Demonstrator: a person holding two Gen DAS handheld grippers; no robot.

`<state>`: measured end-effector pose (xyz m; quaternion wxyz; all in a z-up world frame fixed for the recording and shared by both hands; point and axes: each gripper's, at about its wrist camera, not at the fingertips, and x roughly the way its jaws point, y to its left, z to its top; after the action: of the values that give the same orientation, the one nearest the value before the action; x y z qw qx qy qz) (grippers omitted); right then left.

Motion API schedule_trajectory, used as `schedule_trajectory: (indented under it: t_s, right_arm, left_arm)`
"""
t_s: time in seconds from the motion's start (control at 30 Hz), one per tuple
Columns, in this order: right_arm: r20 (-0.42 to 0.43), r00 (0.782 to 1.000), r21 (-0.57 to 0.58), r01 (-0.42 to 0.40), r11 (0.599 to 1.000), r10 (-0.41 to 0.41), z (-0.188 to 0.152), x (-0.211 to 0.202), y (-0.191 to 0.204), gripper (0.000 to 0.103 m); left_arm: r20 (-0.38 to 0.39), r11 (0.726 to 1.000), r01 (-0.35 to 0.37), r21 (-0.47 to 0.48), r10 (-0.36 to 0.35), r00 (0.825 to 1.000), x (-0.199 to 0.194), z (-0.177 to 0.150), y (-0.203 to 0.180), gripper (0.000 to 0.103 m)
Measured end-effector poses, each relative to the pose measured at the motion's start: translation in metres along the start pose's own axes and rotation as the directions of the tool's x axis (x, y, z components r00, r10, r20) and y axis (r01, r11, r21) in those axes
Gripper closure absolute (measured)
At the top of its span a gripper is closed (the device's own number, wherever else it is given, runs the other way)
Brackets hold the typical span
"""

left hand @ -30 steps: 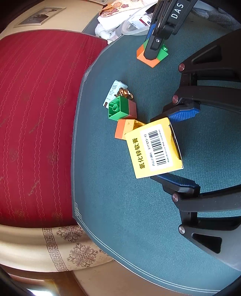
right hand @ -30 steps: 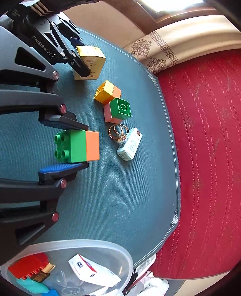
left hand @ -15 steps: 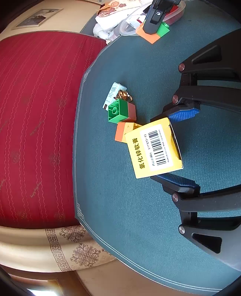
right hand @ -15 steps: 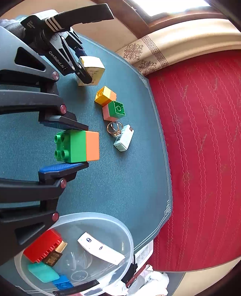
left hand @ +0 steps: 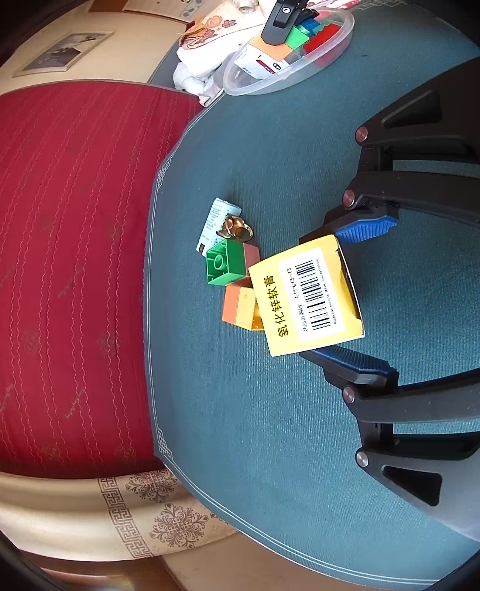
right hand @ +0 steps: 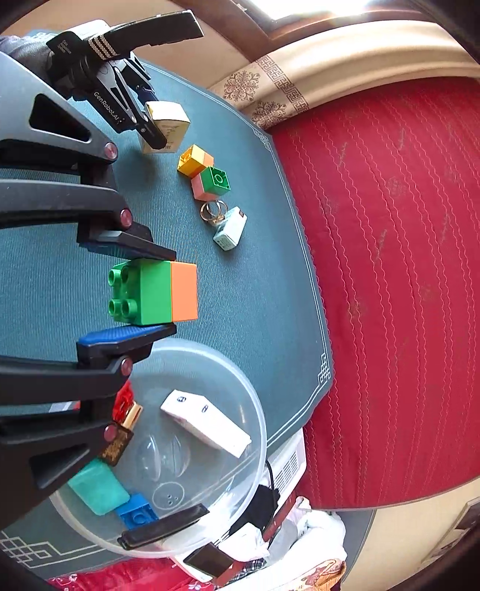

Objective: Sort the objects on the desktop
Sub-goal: 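Carry the yellow box and green-and-orange brick over to the clear bowl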

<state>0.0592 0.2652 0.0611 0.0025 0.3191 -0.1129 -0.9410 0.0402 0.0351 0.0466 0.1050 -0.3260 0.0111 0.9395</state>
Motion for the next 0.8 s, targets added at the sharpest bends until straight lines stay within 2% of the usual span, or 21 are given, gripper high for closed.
schedule_trajectory:
  t_s: [0.43,0.8]
  right_arm:
    - [0.007,0.992,0.104,0.121,0.987,-0.122,-0.003,-0.017,-0.069,0.068]
    - [-0.004,0.984,0.149,0.179,0.973,-0.18,-0.008,-0.022,-0.108,0.068]
  left_arm:
    - [-0.01,0.996,0.074,0.042,-0.073,0.997,-0.013,0.0,-0.032,0.049]
    - [-0.016,0.982,0.154,0.106,-0.154,0.988,-0.022,0.005,-0.073,0.049]
